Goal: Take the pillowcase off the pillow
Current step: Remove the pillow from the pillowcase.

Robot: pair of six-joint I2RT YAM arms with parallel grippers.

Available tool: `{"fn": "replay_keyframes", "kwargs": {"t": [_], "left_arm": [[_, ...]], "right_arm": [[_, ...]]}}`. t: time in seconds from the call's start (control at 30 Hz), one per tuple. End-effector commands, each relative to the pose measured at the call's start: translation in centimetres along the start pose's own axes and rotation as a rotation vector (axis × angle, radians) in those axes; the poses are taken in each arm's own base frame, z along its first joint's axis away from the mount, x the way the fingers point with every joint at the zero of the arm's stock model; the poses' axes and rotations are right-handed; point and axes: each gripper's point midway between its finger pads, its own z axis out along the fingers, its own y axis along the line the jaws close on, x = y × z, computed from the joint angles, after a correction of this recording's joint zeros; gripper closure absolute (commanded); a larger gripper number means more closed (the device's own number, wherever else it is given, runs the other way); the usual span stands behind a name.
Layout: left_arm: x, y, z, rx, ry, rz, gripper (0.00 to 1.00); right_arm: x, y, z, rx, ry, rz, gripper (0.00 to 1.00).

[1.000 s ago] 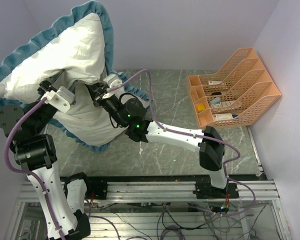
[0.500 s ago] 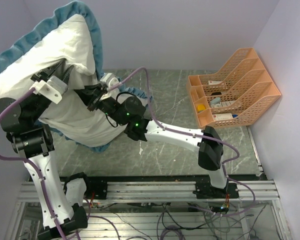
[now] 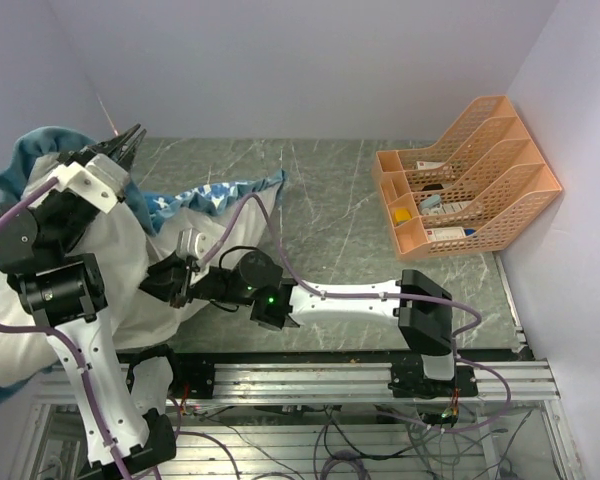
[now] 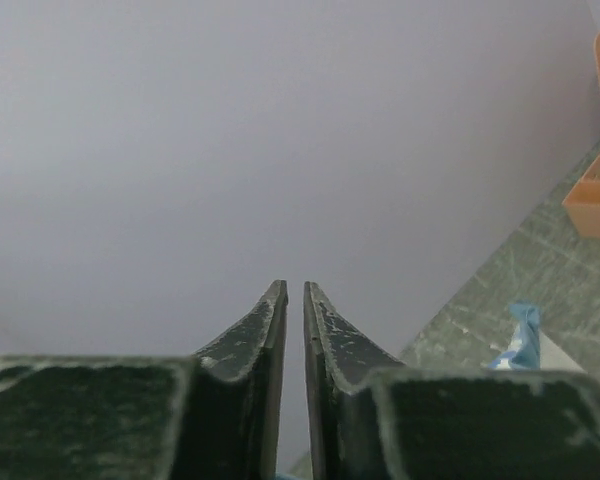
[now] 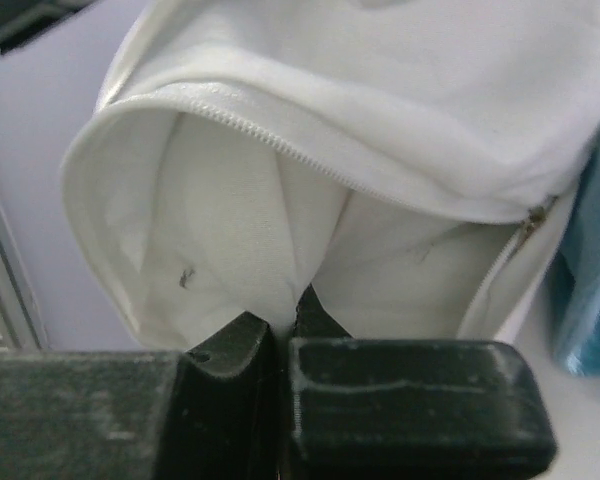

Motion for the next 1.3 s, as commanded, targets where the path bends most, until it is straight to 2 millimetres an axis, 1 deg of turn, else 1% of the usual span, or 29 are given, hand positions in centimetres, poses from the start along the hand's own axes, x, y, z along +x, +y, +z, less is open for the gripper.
{"fn": "replay_keyframes", "kwargs": {"t": [0.0,0.03,0.1,0.13,0.17,0.23,0.3,0.37,0.43,0.53,0.57,0.7,0.77,0.9,0.93,1.1,1.13,1.17,1.2,1.27], "left_arm": [[1.6,-2.0,-0.9,0.110,0.114,0.018,0.71],[1.4,-2.5,-1.3,0.131,0.129,0.017,0.62],[0.9,-3.8,-2.1,0.170,0.143,0.024,0.39],[0.3,-4.2,-2.4,0.174,0.141,0.031,0.32],[-0.3,-4.5,-2.7,0.172,0.135,0.031,0.28],[-1.8,-4.7,-3.1,0.153,0.114,0.030,0.24],[-2.6,-4.8,-3.2,0.147,0.109,0.022,0.23],[-2.3,-5.2,-3.3,0.182,0.126,0.015,0.22],[-0.7,-6.3,-3.7,0.235,0.171,0.009,0.22],[2.7,-7.5,-4.5,0.307,0.246,0.049,0.23],[3.8,-7.7,-4.7,0.319,0.267,0.050,0.22],[8.2,-7.7,-4.8,0.340,0.332,0.097,0.19],[9.7,-7.2,-4.5,0.325,0.336,0.134,0.18],[10.9,-4.4,-3.2,0.202,0.294,0.256,0.17],[11.2,-4.1,-3.0,0.187,0.289,0.274,0.17],[13.7,-4.7,-2.5,0.232,0.326,0.331,0.18],[13.9,-4.4,-2.2,0.209,0.326,0.349,0.19],[14.0,-4.7,-1.5,0.192,0.308,0.356,0.20],[13.7,-4.4,-1.2,0.152,0.295,0.368,0.22],[12.8,-4.3,-0.1,0.103,0.242,0.378,0.25]], "right_arm": [[-2.1,-3.4,0.0,0.144,0.015,-0.022,1.00],[-1.8,-6.0,0.1,0.210,0.035,-0.014,1.00],[-1.0,-10.5,-0.2,0.313,0.044,0.012,1.00],[-0.2,-12.4,-0.5,0.352,0.041,0.027,1.00],[0.3,-14.3,-0.9,0.388,0.032,0.049,1.00],[1.5,-17.9,-1.8,0.466,0.016,0.097,1.00],[1.3,-20.9,-2.9,0.543,-0.021,0.137,1.00],[0.7,-22.8,-3.8,0.602,-0.058,0.161,1.00],[-0.1,-23.5,-4.2,0.623,-0.083,0.165,1.00],[-1.2,-23.1,-4.3,0.609,-0.096,0.154,1.00],[-1.6,-22.8,-4.3,0.599,-0.103,0.156,1.00],[-2.3,-22.2,-4.1,0.579,-0.121,0.178,1.00],[-2.3,-22.0,-3.8,0.574,-0.127,0.191,1.00],[-2.3,-21.6,-3.0,0.564,-0.131,0.202,1.00],[-2.3,-21.6,-2.9,0.566,-0.132,0.201,1.00],[-1.6,-22.2,-2.5,0.597,-0.107,0.199,1.00],[-1.5,-22.3,-2.5,0.602,-0.103,0.198,1.00],[-1.4,-22.3,-2.4,0.603,-0.099,0.198,1.00],[-1.3,-22.3,-2.4,0.605,-0.095,0.199,1.00],[-0.8,-22.4,-2.3,0.606,-0.082,0.201,1.00]]}}
